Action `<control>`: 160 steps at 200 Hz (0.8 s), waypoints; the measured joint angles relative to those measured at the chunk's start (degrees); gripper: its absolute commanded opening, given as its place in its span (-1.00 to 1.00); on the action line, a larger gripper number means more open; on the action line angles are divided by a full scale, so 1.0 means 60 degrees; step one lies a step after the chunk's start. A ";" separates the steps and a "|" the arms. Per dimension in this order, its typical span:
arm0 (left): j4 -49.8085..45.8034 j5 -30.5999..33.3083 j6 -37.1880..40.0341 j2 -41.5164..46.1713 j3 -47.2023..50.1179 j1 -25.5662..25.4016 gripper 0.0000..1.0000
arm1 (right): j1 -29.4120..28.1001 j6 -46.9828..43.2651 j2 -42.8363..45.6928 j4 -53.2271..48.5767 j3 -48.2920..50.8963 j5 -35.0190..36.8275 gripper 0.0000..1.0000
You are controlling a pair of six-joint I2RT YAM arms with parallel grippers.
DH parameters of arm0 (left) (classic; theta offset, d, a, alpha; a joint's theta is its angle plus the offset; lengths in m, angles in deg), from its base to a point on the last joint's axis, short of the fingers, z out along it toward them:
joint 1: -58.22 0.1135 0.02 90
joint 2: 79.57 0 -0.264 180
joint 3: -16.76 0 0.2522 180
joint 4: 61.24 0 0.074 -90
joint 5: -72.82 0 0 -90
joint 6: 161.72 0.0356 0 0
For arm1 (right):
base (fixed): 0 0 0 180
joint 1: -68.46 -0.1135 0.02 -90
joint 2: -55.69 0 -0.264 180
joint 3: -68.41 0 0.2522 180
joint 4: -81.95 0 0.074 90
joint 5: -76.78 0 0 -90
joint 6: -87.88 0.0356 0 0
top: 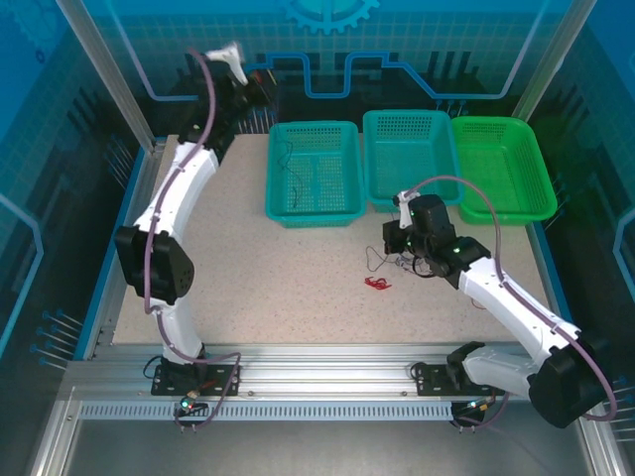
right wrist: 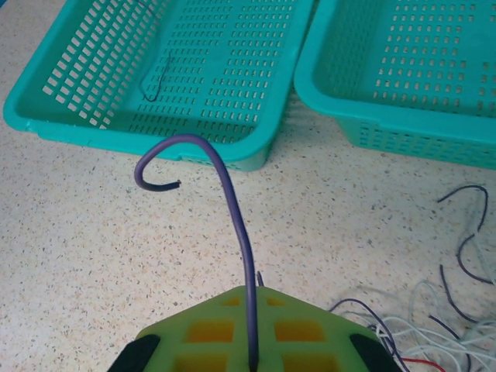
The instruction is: Untangle the cables
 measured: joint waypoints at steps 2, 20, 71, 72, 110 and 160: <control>0.0018 0.0000 0.0055 0.0011 0.0189 -0.0062 -0.78 | 0.0029 -0.0004 0.0000 -0.0058 -0.0058 -0.0018 -1.00; 0.0047 0.0000 0.0583 0.0076 0.1519 -0.0605 -0.12 | 0.0233 -0.0011 0.0000 -0.0455 -0.0652 -0.0204 -1.00; 0.0106 -0.0259 0.1832 0.1698 0.3370 -0.1373 0.56 | 0.0583 -0.0229 -0.0084 -0.1071 -0.2477 -0.1147 -1.00; 0.0109 -0.0262 0.1843 0.1738 0.3373 -0.1373 0.56 | 0.0590 -0.0229 -0.0087 -0.1082 -0.2503 -0.1169 -1.00; 0.0841 -0.1384 0.3756 0.4568 0.4229 -0.1912 0.64 | 0.1064 -0.0164 -0.0692 -0.1687 -0.3789 -0.2342 -1.00; 0.1807 -0.2994 0.5450 0.5712 0.6874 -0.3942 0.65 | 0.1089 0.0419 -0.1060 -0.2306 -0.5304 -0.3657 -1.00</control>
